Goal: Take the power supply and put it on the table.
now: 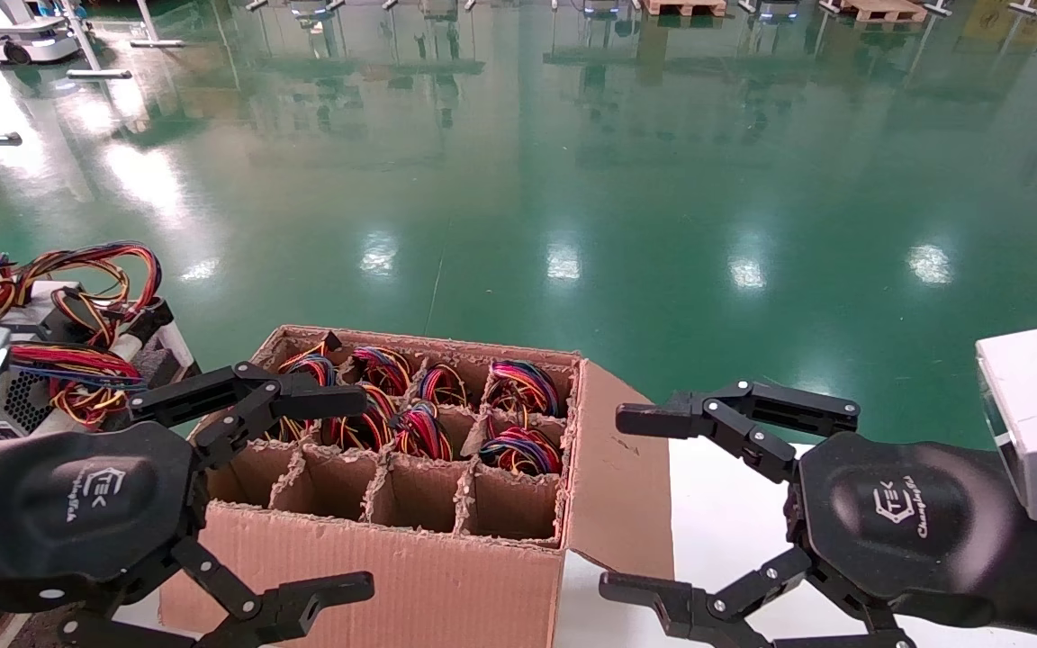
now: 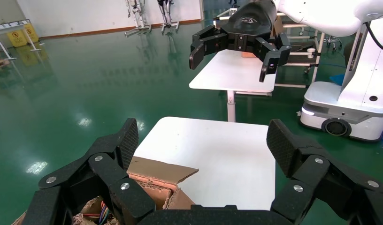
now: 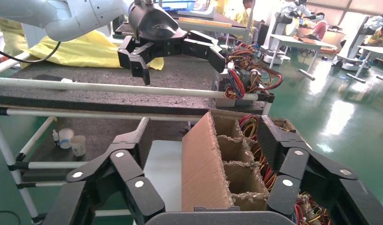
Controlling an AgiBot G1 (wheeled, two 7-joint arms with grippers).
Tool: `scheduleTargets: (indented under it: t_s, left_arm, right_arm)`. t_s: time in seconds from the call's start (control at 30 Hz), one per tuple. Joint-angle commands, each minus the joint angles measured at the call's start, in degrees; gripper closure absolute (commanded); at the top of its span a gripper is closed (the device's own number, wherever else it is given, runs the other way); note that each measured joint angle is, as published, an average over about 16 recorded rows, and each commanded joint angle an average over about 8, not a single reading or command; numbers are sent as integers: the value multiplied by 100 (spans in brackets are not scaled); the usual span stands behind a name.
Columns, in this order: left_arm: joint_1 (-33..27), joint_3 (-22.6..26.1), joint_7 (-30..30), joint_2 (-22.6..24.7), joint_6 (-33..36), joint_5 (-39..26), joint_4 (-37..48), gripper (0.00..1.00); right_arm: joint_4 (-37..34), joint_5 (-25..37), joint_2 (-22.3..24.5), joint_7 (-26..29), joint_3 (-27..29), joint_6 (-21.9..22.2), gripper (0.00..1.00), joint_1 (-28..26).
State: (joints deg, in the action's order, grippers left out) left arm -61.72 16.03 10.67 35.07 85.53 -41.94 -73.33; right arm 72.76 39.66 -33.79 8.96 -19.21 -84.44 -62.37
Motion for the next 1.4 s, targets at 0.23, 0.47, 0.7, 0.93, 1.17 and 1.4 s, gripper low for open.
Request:
scheduleTargets:
  t_s: [0.23, 0.47, 0.7, 0.93, 1.17, 1.4]
  left_arm:
    - [-3, 19, -15, 35, -13, -28, 5, 0]
    - [-198, 193, -291, 372, -183, -475, 204, 0]
    - [-746, 535, -652, 792, -51, -1161, 855, 0]
    - [-1492, 977, -1296, 1426, 290, -1884, 1908, 0]
    - [-2129, 1325, -2048, 2221, 323, -2347, 3292, 0]
    - [-2601, 1565, -2878, 2858, 260, -2713, 4568, 0]
  right_arm:
    - [0, 0, 0, 0, 0, 0, 100, 0]
    - [-2, 0, 0, -1, -1, 0, 100, -1]
    - [-2, -1, 0, -1, -2, -1, 100, -1]
    - [-2, -1, 0, -2, -3, 0, 100, -2]
    - [-2, -2, 0, -2, -4, 0, 75, -2]
    - [-2, -2, 1, -2, -4, 0, 0, -2]
